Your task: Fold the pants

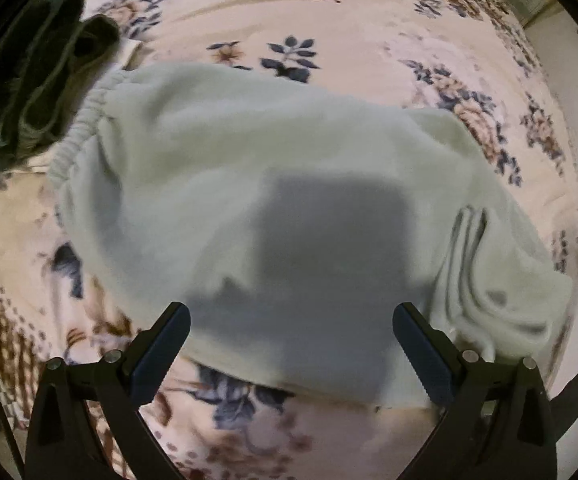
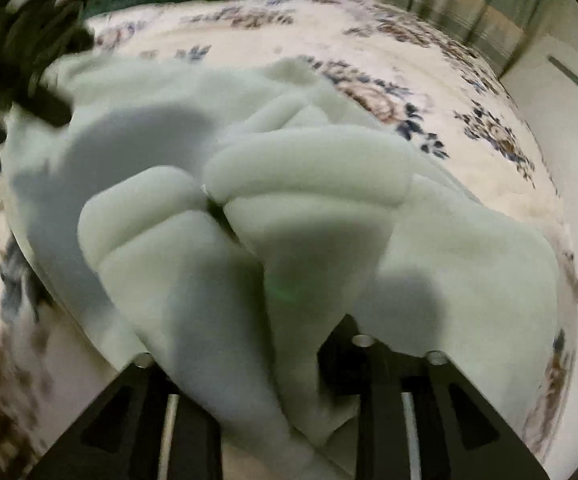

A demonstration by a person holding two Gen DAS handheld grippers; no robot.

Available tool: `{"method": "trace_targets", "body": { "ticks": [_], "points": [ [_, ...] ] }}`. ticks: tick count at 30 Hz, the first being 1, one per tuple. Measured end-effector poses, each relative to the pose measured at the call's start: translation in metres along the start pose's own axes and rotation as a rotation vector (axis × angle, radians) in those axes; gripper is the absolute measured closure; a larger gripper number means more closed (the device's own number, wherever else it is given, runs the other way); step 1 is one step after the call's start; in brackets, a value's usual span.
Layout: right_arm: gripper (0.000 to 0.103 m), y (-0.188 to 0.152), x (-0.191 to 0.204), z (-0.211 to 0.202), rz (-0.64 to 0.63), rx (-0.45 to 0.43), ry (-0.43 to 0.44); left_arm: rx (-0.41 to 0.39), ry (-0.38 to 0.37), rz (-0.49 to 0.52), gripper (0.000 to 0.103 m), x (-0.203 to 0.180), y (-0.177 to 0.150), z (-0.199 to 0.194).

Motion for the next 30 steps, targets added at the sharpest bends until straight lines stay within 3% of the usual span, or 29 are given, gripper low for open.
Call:
{"method": "trace_targets", "body": {
  "ticks": [1,3,8,10,13,16,18,22,23,26,28,30],
  "points": [
    [0.045,-0.003,-0.001,-0.006,0.006,0.013,0.030,0.002,-0.027,-0.005,0.000,-0.004,0.004,0.000],
    [0.026,0.006,-0.012,-0.019,0.056,0.061,0.154,0.008,-0.102,-0.019,0.000,-0.014,0.012,-0.001],
    [0.025,0.001,-0.079,-0.080,0.373,0.055,0.423,0.136,-0.302,0.000,0.000,-0.066,0.023,0.021],
    [0.025,-0.007,-0.120,-0.092,0.533,0.054,0.421,0.203,-0.323,0.043,0.000,-0.091,0.021,0.042],
    [0.025,-0.038,-0.178,-0.097,0.721,0.074,0.341,0.293,-0.299,0.156,0.001,-0.128,0.011,0.078],
    [0.025,-0.070,-0.223,-0.084,0.862,0.116,0.261,0.277,-0.216,0.301,0.031,-0.155,-0.004,0.094],
    [0.025,-0.089,-0.245,-0.070,0.956,0.149,0.263,0.217,-0.212,0.371,0.073,-0.167,-0.012,0.082],
    [0.025,-0.125,-0.266,-0.041,1.161,0.207,0.336,0.066,-0.114,0.419,0.077,-0.160,-0.018,0.047],
    [0.025,-0.125,-0.270,-0.035,1.178,0.210,0.344,0.060,-0.089,0.406,0.076,-0.149,-0.015,0.051],
    [0.025,-0.133,-0.266,-0.030,1.192,0.225,0.365,0.122,-0.126,0.295,0.072,-0.124,-0.013,0.069],
    [0.025,-0.132,-0.258,-0.023,1.170,0.249,0.384,0.126,-0.151,0.321,0.070,-0.131,-0.014,0.067],
    [0.025,-0.134,-0.250,-0.020,1.159,0.266,0.395,0.145,-0.187,0.290,0.060,-0.127,-0.012,0.062]
  ]
}}
Point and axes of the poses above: each gripper's, at about its wrist camera, not at the fingertips, and z roughly the way its jaws point, x to its left, y to its top, the point moved 2 cm from there along z, roughly the way its jaws point, and after that the axes turned 3 degrees about -x, right-handed, at the moved point
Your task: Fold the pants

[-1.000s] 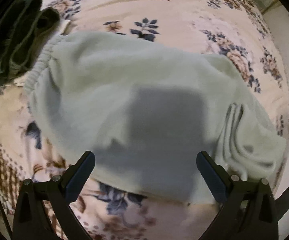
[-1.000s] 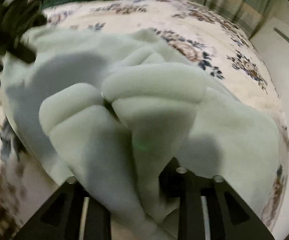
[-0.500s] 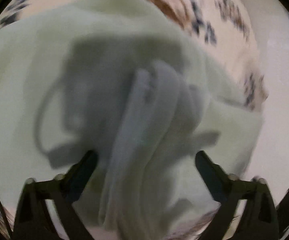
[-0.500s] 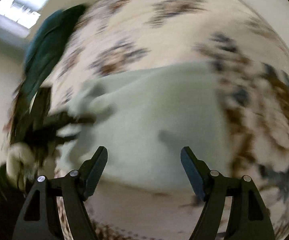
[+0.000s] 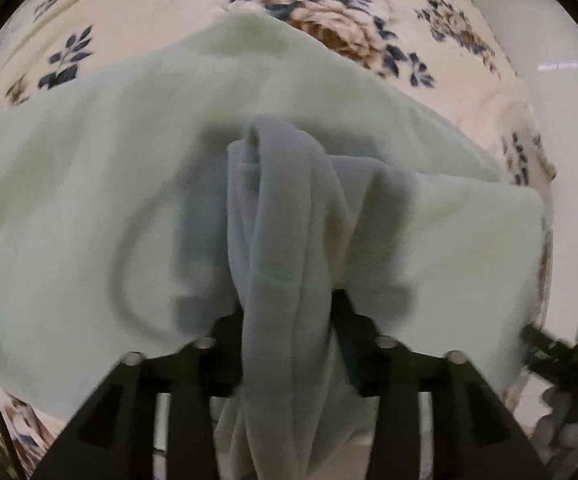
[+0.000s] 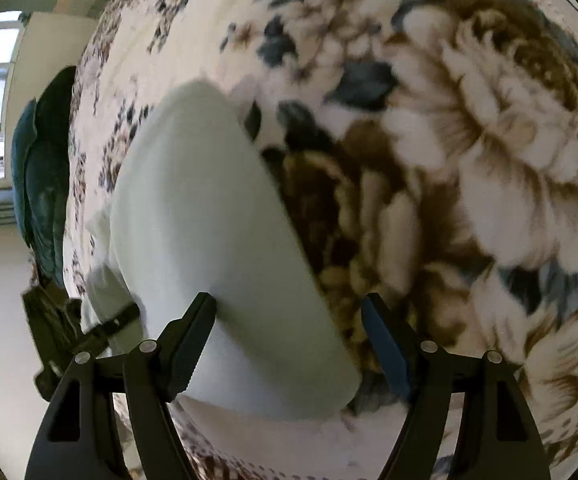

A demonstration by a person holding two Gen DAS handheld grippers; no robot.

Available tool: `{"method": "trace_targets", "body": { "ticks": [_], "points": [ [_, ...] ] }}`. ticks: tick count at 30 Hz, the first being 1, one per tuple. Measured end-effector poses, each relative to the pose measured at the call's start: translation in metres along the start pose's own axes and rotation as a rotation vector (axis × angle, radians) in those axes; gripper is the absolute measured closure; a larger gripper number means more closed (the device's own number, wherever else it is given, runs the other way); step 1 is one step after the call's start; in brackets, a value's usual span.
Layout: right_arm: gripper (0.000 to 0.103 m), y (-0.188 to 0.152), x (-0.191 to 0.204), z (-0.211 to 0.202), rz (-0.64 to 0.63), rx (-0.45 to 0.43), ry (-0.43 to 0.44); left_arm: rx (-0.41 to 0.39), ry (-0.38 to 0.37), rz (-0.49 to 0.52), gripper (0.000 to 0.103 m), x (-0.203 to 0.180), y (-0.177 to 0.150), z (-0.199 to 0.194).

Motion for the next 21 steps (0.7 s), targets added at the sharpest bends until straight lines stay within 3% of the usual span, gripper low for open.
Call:
{"method": "trace_targets", "body": {
  "ticks": [3,5,8,15,18,21],
  "points": [
    [0.025,-0.011,-0.001,0.006,-0.021,0.028,-0.003,0.021,-0.047,-0.015,0.055,0.011,-0.015,-0.011],
    [0.025,-0.020,-0.002,0.010,-0.061,0.045,-0.049,0.036,-0.020,0.020,0.051,0.012,-0.034,-0.011],
    [0.025,-0.031,-0.011,0.017,-0.058,0.078,-0.052,0.061,0.012,0.032,0.042,0.023,-0.063,-0.008],
    [0.023,-0.036,-0.025,0.028,-0.044,0.098,-0.099,0.058,0.006,-0.043,0.040,0.036,-0.079,-0.010],
    [0.023,-0.030,-0.008,0.020,-0.086,0.096,-0.163,0.010,0.019,-0.033,0.040,0.032,-0.078,-0.031],
    [0.023,-0.027,0.024,0.000,-0.188,0.027,-0.241,-0.072,0.027,-0.064,0.039,0.039,-0.075,-0.055]
  ]
}}
Point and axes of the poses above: each gripper's, at about its wrist camera, not at the fingertips, and z roughly the way its jaws point, x to its left, y to its top, the point moved 2 cm from there along z, roughly the way its jaws point, and after that the axes turned 3 degrees about -x, right-handed, at the moved point
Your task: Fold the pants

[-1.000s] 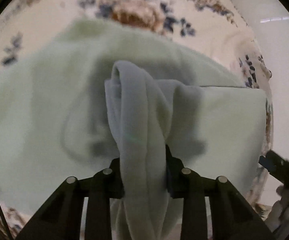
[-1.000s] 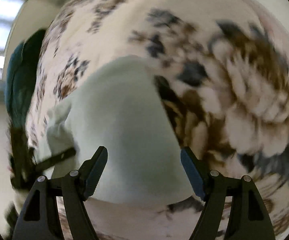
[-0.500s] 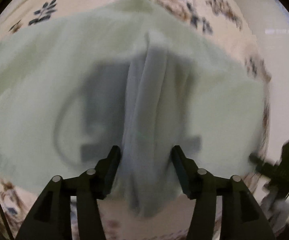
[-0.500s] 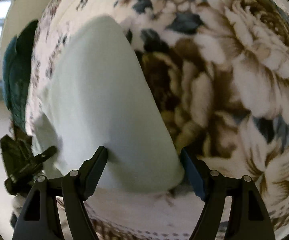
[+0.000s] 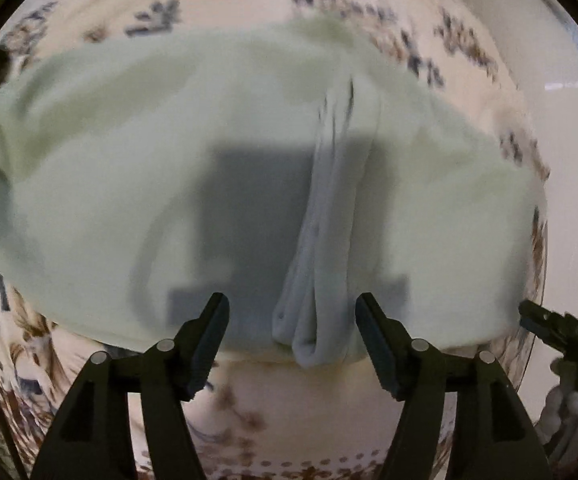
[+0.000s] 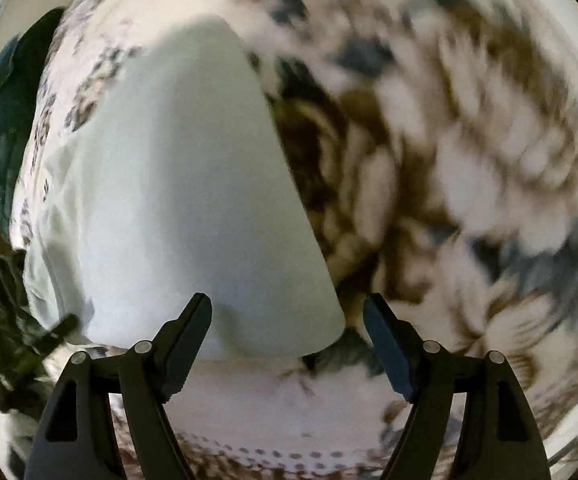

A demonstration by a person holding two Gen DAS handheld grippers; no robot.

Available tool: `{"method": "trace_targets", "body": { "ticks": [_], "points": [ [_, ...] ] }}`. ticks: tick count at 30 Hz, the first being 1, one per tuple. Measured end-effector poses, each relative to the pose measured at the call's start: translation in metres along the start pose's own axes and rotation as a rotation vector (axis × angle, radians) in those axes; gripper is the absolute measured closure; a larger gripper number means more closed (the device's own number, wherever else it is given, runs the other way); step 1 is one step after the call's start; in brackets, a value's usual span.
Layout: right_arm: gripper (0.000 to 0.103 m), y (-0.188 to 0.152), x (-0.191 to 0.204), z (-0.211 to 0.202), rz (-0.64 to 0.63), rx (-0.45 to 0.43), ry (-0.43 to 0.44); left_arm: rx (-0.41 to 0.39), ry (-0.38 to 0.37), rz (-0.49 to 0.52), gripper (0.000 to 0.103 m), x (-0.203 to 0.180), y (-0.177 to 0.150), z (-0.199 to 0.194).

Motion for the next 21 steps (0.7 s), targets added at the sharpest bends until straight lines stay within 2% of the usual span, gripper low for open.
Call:
{"method": "trace_targets", "body": {
  "ticks": [2,4,7,9,12,15,17,18,21],
  "points": [
    [0.023,0.005,0.020,-0.017,-0.047,-0.053,-0.007,-0.011,0.014,-0.045,0.039,0.018,0.003,-0.002],
    [0.023,0.008,0.042,-0.023,-0.088,-0.078,0.006,-0.043,0.000,-0.155,0.039,0.041,0.000,-0.010],
    [0.023,0.011,0.074,-0.021,-0.122,-0.080,0.046,-0.138,-0.075,-0.423,0.039,0.093,-0.016,-0.028],
    [0.023,0.010,0.095,-0.010,-0.123,-0.054,0.092,-0.181,-0.121,-0.634,0.039,0.145,-0.035,-0.039],
    [0.023,0.005,0.118,0.009,-0.098,-0.036,0.162,-0.265,-0.200,-0.879,0.039,0.211,-0.054,-0.046],
    [0.023,0.003,0.146,0.031,-0.078,-0.026,0.236,-0.330,-0.223,-0.986,0.039,0.248,-0.060,-0.036],
    [0.023,0.002,0.165,0.047,-0.070,-0.013,0.270,-0.331,-0.278,-1.049,0.039,0.272,-0.059,-0.023],
    [0.021,0.003,0.174,0.053,-0.070,-0.009,0.274,-0.330,-0.328,-1.072,0.039,0.282,-0.056,-0.013],
    [0.021,0.001,0.200,0.067,-0.106,-0.012,0.271,-0.345,-0.388,-1.071,0.039,0.289,-0.045,-0.006]
  ]
}}
Point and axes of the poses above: each gripper's, at about its wrist camera, not at the fingertips, and z roughly the way its jaws point, x to its left, y to its top, the point moved 2 cm from there along z, roughly the way its jaws point, and after that the axes turned 3 degrees about -x, right-handed, at the moved point
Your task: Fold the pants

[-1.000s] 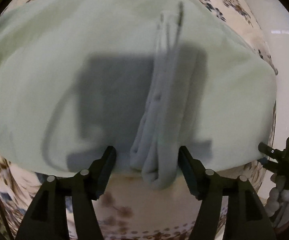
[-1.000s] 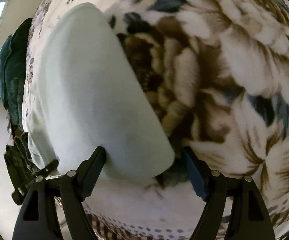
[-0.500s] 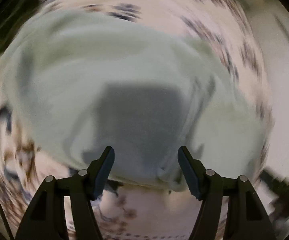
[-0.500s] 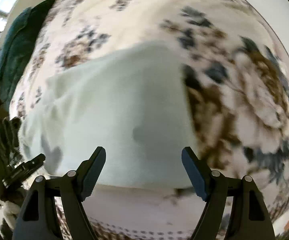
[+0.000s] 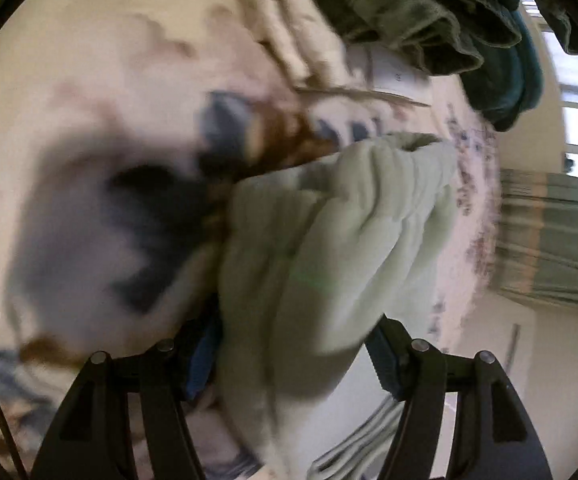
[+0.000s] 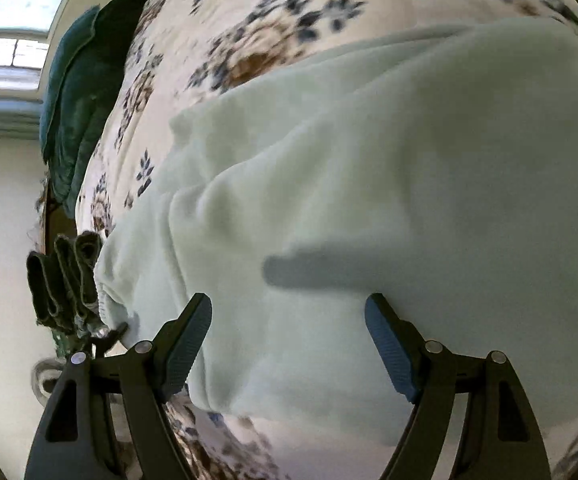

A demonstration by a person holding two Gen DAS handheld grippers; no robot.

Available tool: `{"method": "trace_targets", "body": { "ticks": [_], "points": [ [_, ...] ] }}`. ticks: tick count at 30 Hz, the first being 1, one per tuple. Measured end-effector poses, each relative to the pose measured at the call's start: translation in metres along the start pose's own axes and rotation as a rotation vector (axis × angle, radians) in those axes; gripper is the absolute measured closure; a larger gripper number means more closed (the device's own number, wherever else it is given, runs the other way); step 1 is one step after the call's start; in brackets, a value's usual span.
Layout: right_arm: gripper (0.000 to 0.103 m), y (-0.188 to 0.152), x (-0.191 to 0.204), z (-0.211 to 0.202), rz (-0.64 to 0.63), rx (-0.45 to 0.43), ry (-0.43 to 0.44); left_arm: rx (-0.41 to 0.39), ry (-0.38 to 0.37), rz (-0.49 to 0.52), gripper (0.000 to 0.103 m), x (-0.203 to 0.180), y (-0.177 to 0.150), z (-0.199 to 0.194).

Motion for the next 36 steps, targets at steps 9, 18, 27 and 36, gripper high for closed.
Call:
{"method": "trace_targets", "body": {
  "ticks": [9,18,27,36],
  "points": [
    [0.020,0.004,0.019,0.012,-0.032,0.006,-0.034,0.007,0.017,0.107,0.037,-0.016,0.006,0.040],
    [0.020,0.005,0.016,0.009,-0.037,0.011,-0.032,-0.057,-0.014,0.319,0.082,-0.062,0.004,0.021],
    [0.020,-0.002,-0.020,-0.022,0.077,-0.035,0.046,-0.052,-0.251,0.777,0.083,-0.204,-0.125,-0.045],
    [0.020,-0.002,-0.144,-0.108,0.319,-0.129,0.041,0.339,-0.258,1.096,0.084,-0.227,-0.368,0.046]
  ]
}}
Point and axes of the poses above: each gripper's, at about its wrist camera, not at the fingertips, and z roughly the way its jaws point, x to its left, y to its top, the point moved 2 cm from there along z, roughly the way its jaws point, and after that the axes turned 3 degrees about -x, right-handed, at the moved point
